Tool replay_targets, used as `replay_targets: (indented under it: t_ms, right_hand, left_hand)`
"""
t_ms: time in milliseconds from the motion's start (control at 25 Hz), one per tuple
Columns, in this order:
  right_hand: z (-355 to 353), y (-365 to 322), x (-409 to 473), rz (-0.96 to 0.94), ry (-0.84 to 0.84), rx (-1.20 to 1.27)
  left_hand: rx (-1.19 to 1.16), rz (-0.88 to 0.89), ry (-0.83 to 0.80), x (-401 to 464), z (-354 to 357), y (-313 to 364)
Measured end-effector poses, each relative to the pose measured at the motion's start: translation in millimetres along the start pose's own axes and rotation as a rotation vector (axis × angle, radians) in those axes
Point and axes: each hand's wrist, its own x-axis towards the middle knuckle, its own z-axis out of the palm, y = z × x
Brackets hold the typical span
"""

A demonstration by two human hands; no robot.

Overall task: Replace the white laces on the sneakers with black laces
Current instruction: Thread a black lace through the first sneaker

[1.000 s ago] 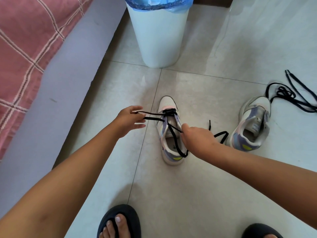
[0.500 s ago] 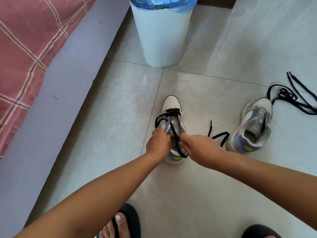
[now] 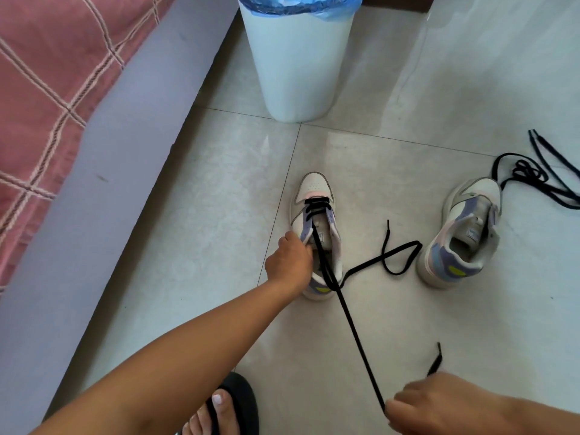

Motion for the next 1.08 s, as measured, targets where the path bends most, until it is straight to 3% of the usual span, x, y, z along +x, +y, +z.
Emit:
replay_targets:
  t_ms: [360,520,640,680,760,840,920,1000,1080]
  right_hand:
    - [6.8,3.9,4.3,0.047,-0.063,0.030]
    - [2.4,22.1,14.0,0.284,-0.163,0.130]
    - [-0.8,41.1,-5.7,0.365,-0.227,0.075]
    - [-11.6,45.4,-11.6,0.495,-0.268,0.148]
    - [-33.9,45.7,-9.4,0.604,-0.075,0.354]
    - [-54.0,33.3,5.2,0.500,0.239,0.645]
    - [-84.3,8.9,31.9,0.306,0.388,0.765]
    - [-106.3,-10.8,56.0,0.155,0.379,0.839]
    - [-113.7,-11.9,75.2,0.062,0.313,0.770]
  left_hand:
    - [0.026,0.020,-0.007,2.6,-0.4,-1.3]
    - [0.004,0.046,-0.020,9.5,-9.1,-5.3]
    - [0.051,0.073,0.025,16.0,-19.3,-20.6]
    - [0.060,0.076,0.038,18.1,-23.1,-25.9]
    - [0.090,0.106,0.068,21.0,-31.4,-34.8]
    - [0.196,0.242,0.128,19.9,-39.1,-40.5]
    - [0.221,0.584,0.241,14.6,-42.2,-43.1]
    - [0.132,0.865,0.313,2.1,-42.0,-44.0]
    - [-0.001,0.869,0.320,-10.5,-45.3,-48.7]
